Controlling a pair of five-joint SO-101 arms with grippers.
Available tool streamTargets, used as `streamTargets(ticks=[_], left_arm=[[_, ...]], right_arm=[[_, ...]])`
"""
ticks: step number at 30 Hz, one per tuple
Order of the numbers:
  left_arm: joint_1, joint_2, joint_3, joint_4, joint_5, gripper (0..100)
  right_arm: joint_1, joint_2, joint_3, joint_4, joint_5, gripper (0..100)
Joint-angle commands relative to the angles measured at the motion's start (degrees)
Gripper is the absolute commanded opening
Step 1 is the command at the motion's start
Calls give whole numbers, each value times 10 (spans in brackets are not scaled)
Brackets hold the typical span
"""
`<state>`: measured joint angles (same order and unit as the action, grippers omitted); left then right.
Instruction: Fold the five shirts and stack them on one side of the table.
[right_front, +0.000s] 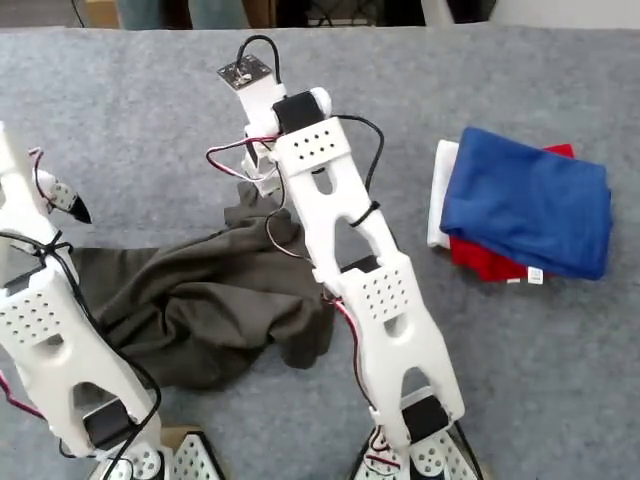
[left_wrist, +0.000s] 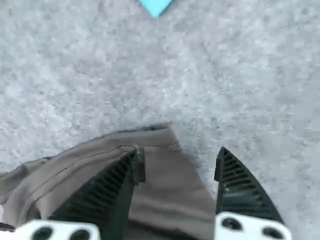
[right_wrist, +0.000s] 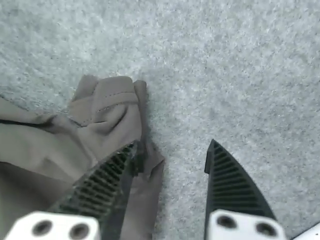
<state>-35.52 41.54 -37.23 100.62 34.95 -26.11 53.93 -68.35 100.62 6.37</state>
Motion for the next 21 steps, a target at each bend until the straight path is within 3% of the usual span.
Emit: streamTargets(ticks=[1,11,16,21], left_arm=[[-7,24,-29,-4,5,245],[-11,120,-51,-4,4,235],[-11,118,-61,-1,0,35],[-18,114,-62,1,-19,30]], right_arm=[[-6,-41,-4,3,-1,212],[-6,-41,-5,3,0,212],[-6,-42,-5,3,0,212],[-4,-44,-6,3,0,212]])
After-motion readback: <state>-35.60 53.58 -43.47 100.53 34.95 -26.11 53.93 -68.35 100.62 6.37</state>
